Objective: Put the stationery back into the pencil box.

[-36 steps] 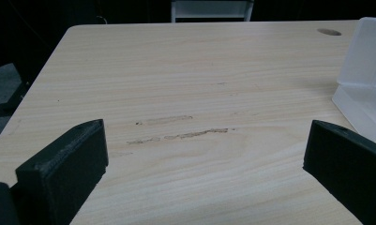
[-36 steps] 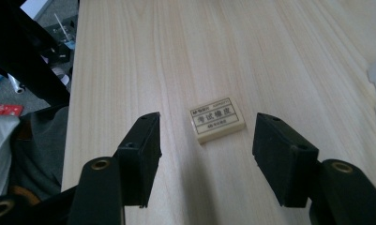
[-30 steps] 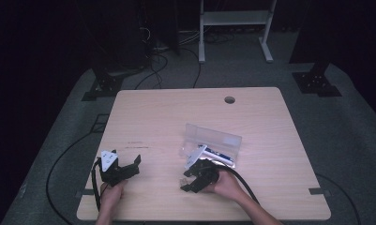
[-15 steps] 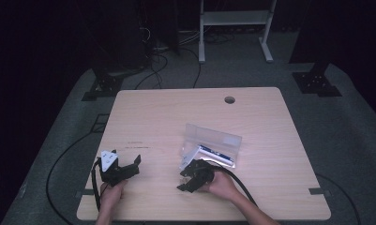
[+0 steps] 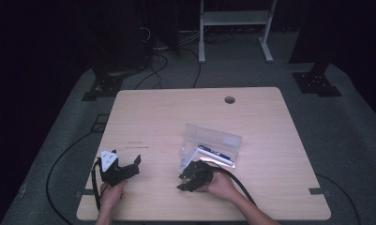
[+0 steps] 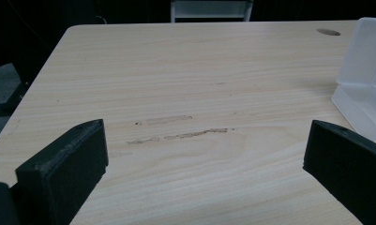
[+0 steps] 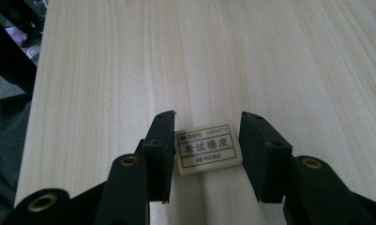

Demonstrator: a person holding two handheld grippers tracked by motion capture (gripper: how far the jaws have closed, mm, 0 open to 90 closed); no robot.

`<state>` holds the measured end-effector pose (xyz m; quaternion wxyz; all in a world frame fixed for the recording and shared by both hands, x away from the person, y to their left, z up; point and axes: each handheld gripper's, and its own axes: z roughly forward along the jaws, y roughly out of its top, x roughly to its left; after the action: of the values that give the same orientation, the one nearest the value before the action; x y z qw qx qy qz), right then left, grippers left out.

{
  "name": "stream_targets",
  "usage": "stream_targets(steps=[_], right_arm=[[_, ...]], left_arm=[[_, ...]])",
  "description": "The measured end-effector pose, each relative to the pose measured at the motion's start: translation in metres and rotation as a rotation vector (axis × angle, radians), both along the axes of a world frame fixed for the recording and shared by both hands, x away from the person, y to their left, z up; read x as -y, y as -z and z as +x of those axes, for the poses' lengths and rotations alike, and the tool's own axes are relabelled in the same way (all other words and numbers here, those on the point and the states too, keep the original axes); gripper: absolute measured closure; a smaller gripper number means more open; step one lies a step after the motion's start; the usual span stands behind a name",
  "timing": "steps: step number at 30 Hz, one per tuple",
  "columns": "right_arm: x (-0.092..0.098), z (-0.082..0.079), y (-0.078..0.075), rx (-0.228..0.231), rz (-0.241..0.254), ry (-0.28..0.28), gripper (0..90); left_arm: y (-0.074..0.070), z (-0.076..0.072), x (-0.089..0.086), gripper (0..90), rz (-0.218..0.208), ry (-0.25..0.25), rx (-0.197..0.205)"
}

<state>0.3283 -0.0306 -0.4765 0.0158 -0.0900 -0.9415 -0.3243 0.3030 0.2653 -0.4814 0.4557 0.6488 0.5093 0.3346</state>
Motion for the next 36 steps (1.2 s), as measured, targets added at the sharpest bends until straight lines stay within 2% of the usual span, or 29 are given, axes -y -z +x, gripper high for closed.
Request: stream_targets(steps=[3,17,22,36], right_arm=[[0.0,0.0,-0.002,0.002,0.0,-0.004,56.8],[0.008,0.014,-0.025,-0.003,0.067,0.028,57.3],[0.01,0.019,-0.028,-0.007,0.073,0.045,57.3],[0.01,0.028,-0.045,0.025,0.072,0.057,57.6]], left_arm=[[0.0,0.0,0.0,0.0,0.0,0.0,0.0],[0.0,0.0,0.0,0.0,0.002,0.0,-0.001],[0.0,0.0,0.0,0.0,0.001,0.0,-0.001],[0.0,0.0,0.001,0.0,-0.002,0.0,0.001]])
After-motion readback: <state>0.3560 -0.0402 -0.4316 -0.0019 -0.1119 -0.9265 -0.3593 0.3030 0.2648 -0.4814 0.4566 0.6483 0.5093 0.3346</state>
